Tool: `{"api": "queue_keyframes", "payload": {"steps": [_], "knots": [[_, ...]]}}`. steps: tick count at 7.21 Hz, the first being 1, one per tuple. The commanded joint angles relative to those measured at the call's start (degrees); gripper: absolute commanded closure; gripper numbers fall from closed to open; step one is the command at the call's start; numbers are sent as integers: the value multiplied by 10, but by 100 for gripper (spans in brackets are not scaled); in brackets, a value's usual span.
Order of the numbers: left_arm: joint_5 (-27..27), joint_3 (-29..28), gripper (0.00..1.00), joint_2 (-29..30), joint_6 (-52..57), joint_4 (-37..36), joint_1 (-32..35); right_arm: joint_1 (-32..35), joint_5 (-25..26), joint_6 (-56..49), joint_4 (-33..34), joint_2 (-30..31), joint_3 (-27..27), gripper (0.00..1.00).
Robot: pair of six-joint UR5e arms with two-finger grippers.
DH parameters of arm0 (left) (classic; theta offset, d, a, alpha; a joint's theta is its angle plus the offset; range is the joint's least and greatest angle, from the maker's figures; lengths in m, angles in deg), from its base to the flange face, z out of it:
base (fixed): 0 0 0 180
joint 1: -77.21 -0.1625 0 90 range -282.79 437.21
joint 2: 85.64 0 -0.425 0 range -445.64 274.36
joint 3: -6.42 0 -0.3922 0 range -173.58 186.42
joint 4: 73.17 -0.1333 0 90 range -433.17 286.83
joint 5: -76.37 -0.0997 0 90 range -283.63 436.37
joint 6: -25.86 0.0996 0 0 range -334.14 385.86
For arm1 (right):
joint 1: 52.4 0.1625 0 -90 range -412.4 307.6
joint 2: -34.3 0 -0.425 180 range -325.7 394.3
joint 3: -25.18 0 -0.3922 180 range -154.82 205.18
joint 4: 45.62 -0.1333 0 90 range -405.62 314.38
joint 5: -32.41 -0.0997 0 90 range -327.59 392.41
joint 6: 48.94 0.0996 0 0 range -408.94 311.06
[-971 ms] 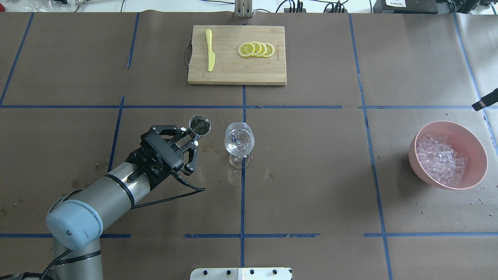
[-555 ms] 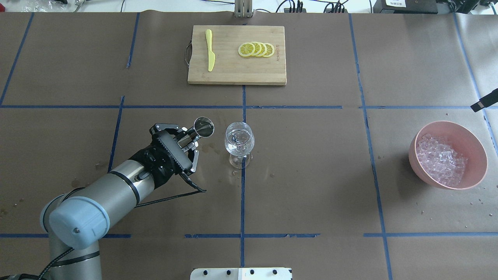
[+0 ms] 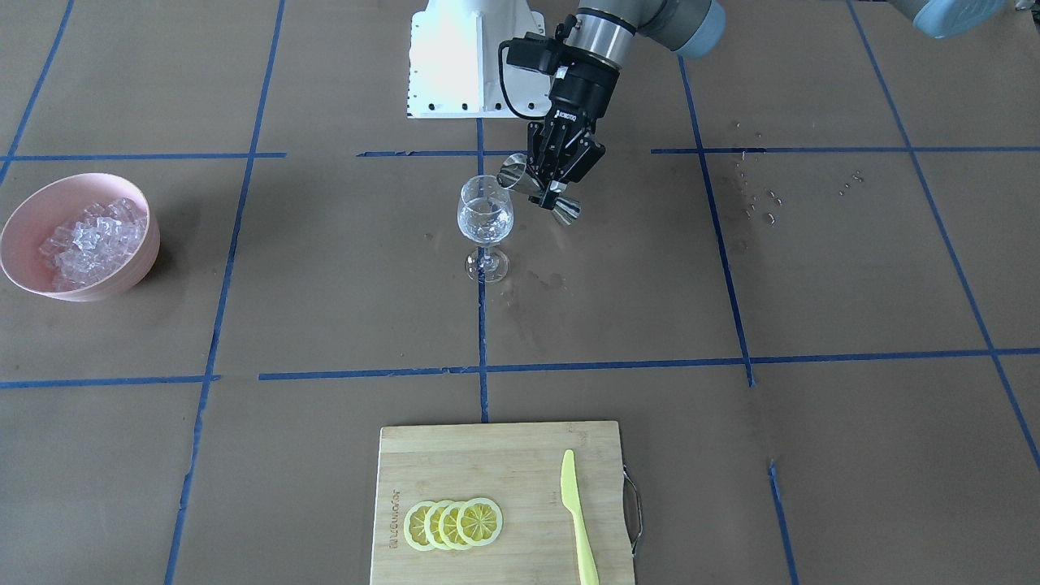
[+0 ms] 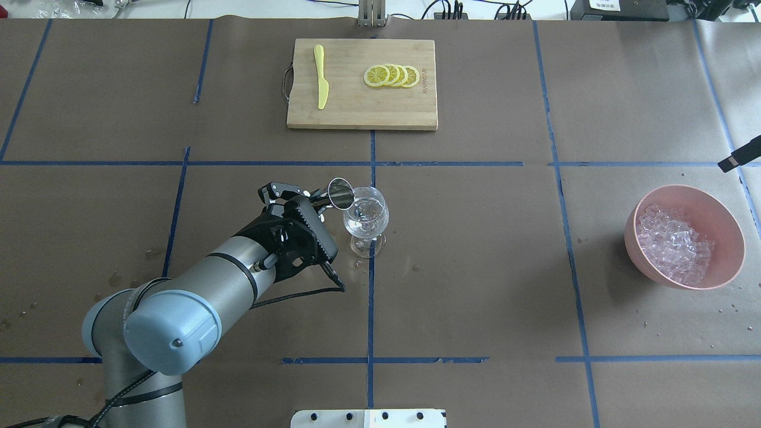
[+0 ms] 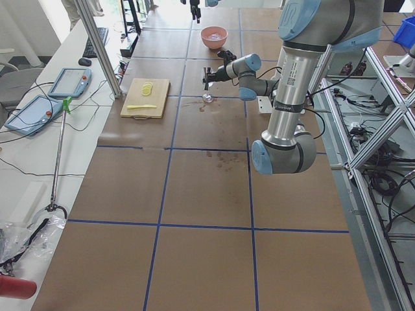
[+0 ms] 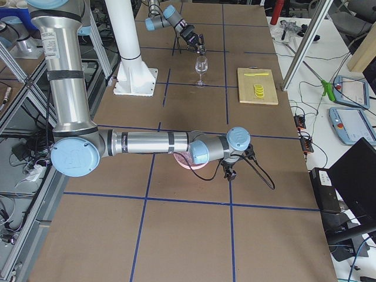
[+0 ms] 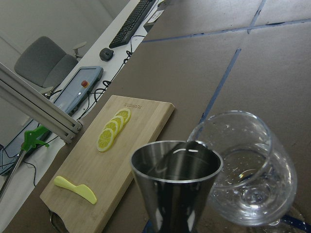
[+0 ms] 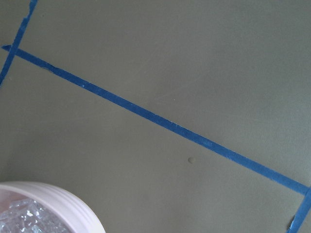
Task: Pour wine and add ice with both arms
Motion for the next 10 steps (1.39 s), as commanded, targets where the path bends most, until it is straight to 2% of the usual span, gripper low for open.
{"api": "queue_keyframes", "payload": {"steps": [1,3,5,7,10], "knots": [[0,10,100,10,52,-53,0,-1,0,0,0,0,1,0],[0,12,100,46,81,-126,1,-1,0,0,0,0,1,0],[0,20,100,47,125,-140,4,-1,0,0,0,0,3,0],[1,24,100,85,166,-225,4,-2,0,0,0,0,3,0],[2,28,100,88,201,-251,18,-2,0,0,0,0,5,0]]}}
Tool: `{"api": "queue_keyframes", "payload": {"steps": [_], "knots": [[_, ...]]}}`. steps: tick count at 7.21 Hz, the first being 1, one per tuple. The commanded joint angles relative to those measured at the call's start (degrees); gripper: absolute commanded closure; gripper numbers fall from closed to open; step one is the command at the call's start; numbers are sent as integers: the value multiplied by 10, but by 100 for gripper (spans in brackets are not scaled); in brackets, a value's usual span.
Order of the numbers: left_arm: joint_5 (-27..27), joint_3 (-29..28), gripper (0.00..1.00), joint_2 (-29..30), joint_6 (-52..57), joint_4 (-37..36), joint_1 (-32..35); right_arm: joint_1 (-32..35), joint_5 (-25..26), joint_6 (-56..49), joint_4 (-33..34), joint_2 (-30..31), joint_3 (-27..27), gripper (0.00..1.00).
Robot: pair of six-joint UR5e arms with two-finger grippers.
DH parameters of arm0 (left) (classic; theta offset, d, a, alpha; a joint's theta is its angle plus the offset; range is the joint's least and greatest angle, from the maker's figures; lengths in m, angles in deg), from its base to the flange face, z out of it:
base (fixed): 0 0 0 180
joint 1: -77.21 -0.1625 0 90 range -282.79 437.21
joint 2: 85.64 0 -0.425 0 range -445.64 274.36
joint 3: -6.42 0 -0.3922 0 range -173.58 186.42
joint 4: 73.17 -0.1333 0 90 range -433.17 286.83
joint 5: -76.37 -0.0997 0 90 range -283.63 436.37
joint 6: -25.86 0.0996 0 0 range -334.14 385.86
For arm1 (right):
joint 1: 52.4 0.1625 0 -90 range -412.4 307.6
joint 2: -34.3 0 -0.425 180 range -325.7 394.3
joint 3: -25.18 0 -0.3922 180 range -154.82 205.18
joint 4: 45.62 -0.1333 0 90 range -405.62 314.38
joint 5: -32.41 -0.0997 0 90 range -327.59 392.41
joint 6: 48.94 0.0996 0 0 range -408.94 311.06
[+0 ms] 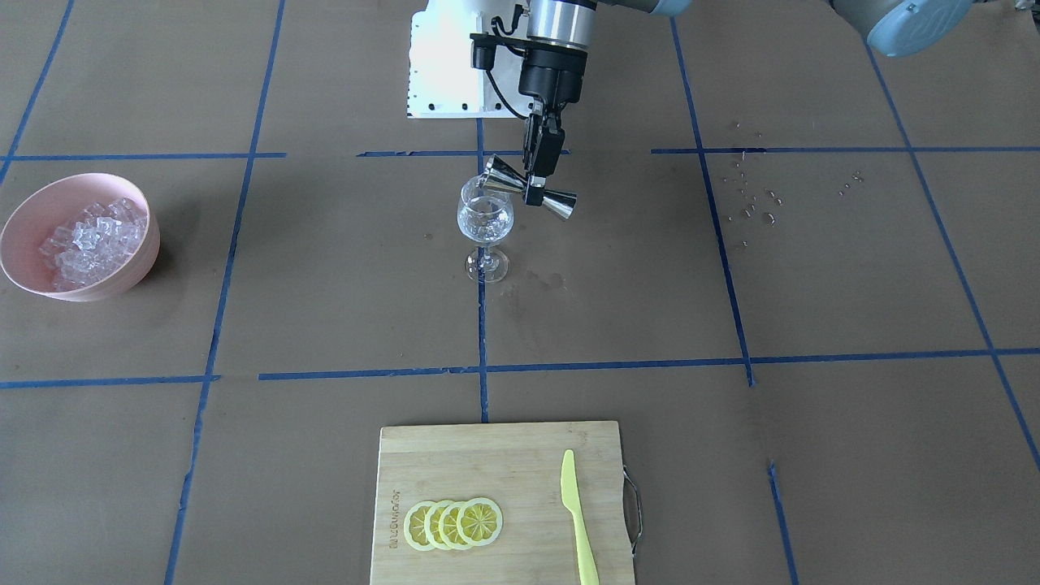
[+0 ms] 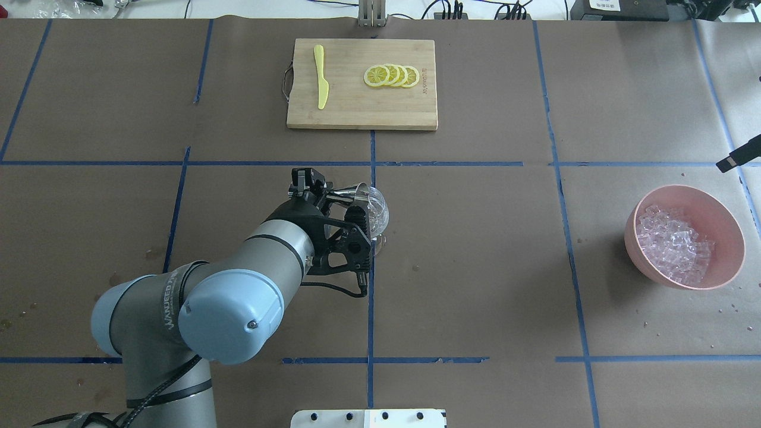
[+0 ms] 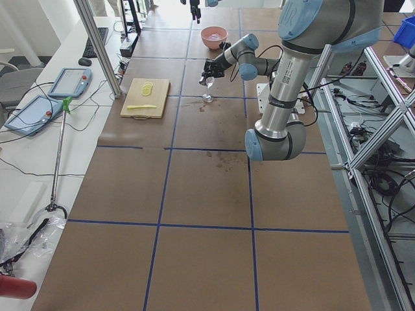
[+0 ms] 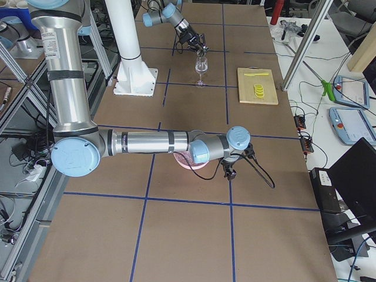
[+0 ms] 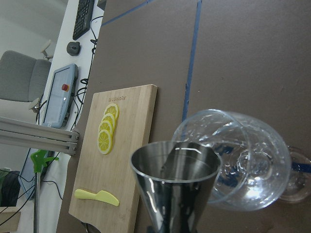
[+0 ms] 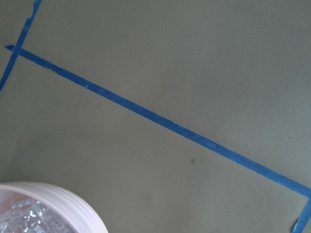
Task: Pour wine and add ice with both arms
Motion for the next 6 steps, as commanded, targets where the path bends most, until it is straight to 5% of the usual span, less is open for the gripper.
{"api": "queue_keyframes", "payload": {"steps": [1,6], "knots": [[0,-1,100,1,18,-11,11,0,0,0,0,0,2,0],[0,-1,100,27,112,-79,14,-3,0,1,-13,0,0,0]]}}
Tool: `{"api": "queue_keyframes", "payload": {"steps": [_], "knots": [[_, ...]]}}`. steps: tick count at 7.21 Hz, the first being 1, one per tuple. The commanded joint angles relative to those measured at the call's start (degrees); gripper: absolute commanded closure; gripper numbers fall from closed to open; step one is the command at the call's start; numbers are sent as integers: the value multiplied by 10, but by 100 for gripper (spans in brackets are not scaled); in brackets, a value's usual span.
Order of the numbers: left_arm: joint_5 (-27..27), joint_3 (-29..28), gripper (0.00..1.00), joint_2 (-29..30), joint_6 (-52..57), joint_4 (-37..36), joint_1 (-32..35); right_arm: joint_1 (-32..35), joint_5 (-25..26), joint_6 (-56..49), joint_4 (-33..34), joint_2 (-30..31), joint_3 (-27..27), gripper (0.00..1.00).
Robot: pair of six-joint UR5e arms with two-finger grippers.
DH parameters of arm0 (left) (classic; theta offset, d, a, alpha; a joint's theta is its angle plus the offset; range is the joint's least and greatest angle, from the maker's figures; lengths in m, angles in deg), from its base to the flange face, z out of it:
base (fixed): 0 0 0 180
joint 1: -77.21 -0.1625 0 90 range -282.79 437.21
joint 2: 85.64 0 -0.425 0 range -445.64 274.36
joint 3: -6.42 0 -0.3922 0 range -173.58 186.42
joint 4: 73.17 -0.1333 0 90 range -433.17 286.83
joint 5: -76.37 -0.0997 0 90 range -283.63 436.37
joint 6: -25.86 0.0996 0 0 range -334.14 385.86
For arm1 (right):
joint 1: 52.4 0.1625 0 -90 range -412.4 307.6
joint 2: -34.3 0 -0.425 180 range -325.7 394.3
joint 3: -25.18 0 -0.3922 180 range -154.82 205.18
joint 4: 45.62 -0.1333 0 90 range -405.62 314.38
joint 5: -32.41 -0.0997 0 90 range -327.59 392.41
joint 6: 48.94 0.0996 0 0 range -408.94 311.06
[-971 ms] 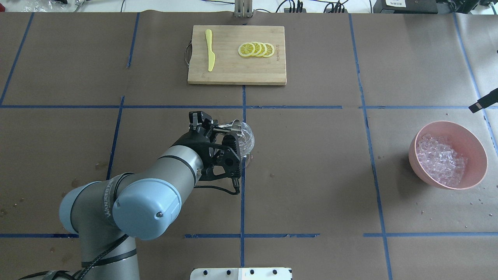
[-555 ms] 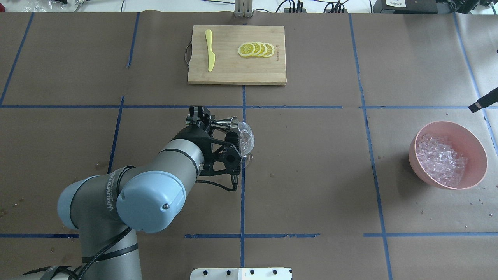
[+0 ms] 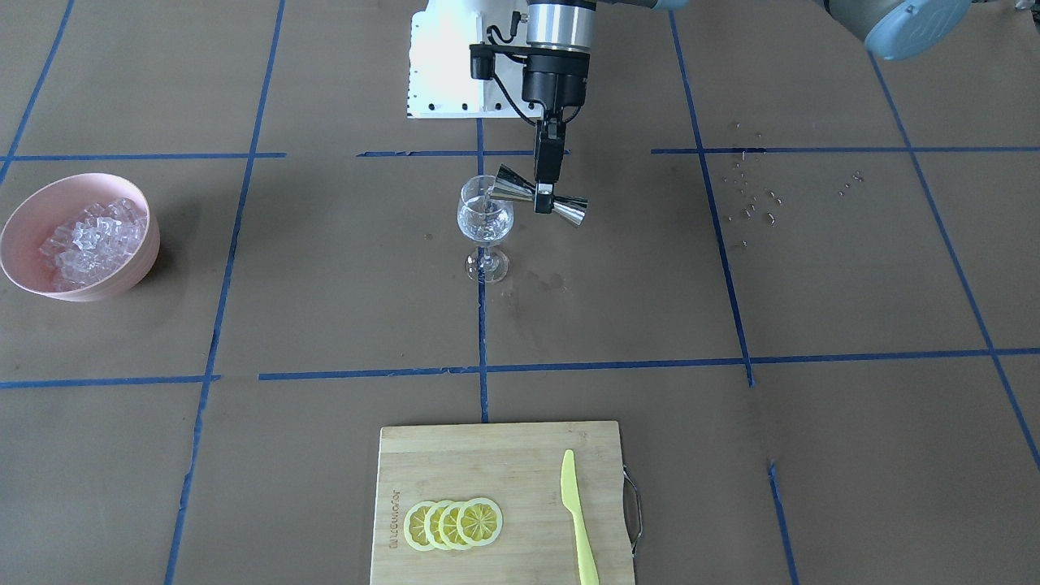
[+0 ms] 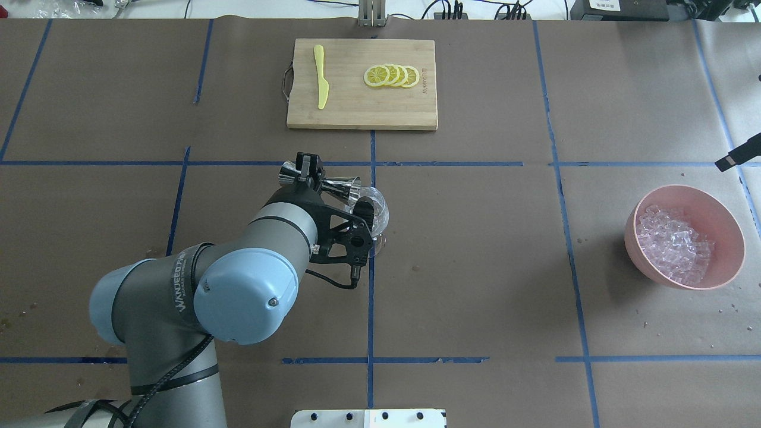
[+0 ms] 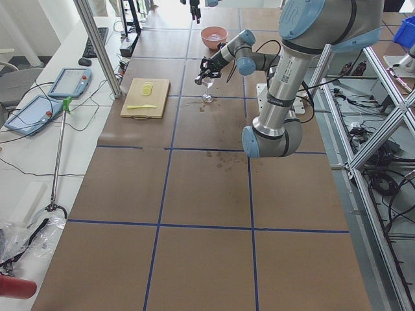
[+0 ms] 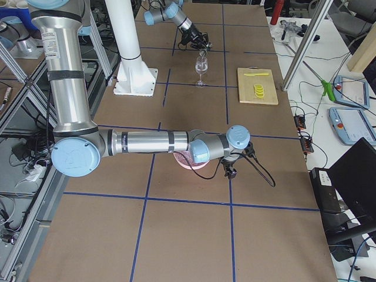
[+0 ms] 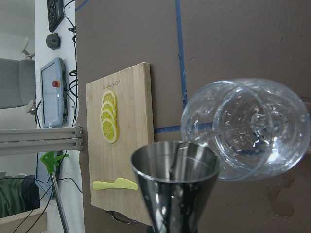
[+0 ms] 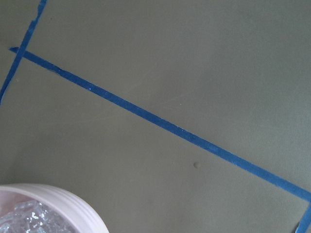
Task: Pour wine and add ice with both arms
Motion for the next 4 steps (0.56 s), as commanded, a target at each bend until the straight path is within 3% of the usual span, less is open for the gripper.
{"api": "queue_keyframes", "payload": {"steps": [1,4], "knots": [[0,1,100,1,11,-3,1,-3,0,0,-4,0,-2,0],[1,14,100,-3,-27,5,3,-4,0,1,-4,0,1,0]]}}
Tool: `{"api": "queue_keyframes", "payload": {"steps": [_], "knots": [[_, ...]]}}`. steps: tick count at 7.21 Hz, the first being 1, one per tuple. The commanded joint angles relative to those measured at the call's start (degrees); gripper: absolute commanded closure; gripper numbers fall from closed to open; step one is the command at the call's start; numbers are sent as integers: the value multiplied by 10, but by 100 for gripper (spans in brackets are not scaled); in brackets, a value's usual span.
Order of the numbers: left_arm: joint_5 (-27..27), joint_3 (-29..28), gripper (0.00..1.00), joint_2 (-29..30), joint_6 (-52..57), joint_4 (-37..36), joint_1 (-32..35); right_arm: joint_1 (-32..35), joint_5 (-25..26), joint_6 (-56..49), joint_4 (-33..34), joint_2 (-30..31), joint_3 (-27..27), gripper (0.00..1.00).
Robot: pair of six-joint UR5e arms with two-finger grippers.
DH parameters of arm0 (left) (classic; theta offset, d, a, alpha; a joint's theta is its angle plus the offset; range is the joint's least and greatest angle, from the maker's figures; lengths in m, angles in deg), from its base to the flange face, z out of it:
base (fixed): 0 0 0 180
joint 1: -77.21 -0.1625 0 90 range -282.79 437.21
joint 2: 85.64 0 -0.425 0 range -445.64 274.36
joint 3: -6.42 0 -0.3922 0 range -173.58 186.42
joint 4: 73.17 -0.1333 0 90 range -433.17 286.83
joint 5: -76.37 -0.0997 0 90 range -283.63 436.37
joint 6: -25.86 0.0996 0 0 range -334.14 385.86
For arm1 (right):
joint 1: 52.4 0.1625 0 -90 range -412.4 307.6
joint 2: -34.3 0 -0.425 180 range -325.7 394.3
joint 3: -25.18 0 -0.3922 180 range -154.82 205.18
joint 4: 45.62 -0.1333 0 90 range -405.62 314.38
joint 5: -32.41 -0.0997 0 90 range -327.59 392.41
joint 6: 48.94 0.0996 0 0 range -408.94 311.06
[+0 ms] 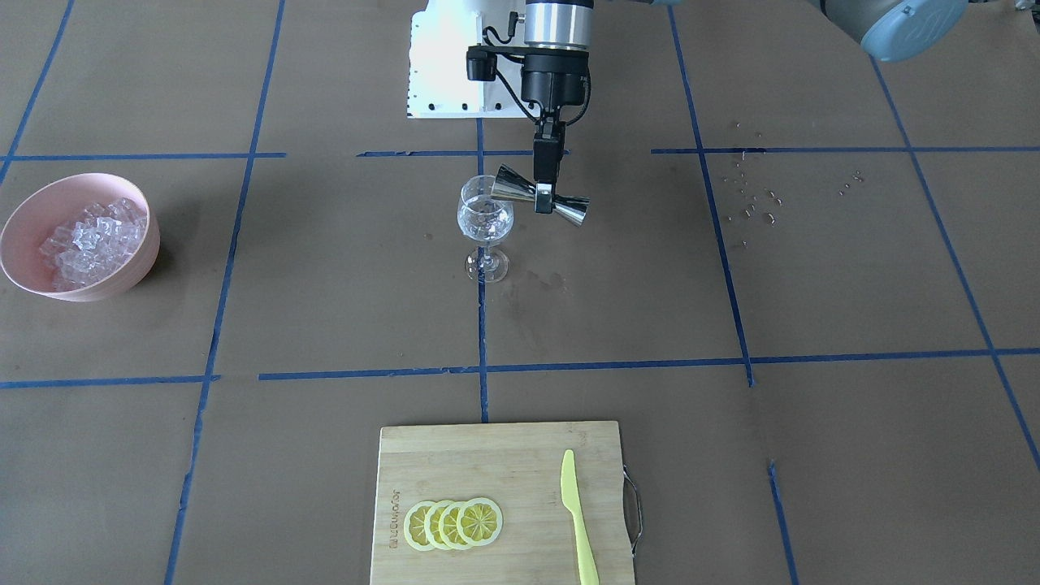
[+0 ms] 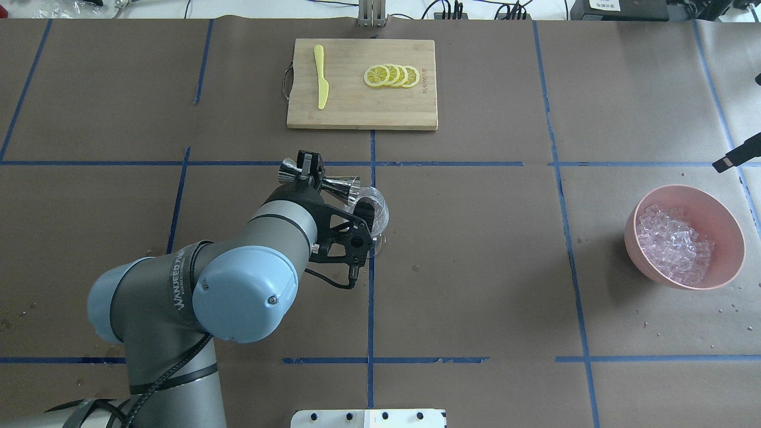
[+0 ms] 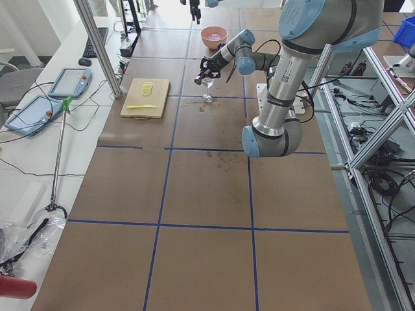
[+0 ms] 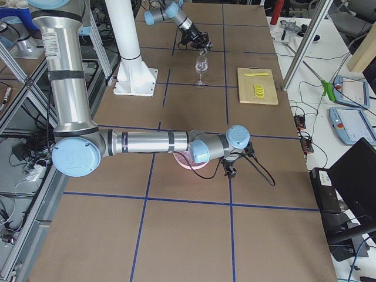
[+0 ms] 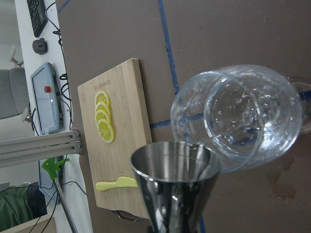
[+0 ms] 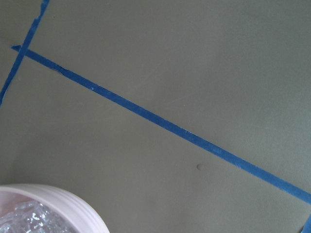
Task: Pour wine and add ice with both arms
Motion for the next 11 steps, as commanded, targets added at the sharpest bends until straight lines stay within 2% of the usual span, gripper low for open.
{"api": "queue_keyframes", "payload": {"steps": [1,2,3,4,8,9,11], "knots": [[-3,10,100,-14,-88,29,4,0,0,0,0,0,0,0],[-4,28,100,-42,-121,68,10,0,0,0,0,0,-1,0],[-3,47,100,-83,-183,71,10,0,0,0,0,-1,-2,0],[0,49,100,-107,-274,73,10,0,0,0,0,-1,-3,0],[-1,53,100,-181,-488,130,11,-4,3,0,0,-3,-11,0],[-1,53,100,-216,-527,179,11,-4,3,0,0,-3,-11,0],[-4,40,100,-343,-581,368,11,-4,3,0,0,-3,-11,0]]}}
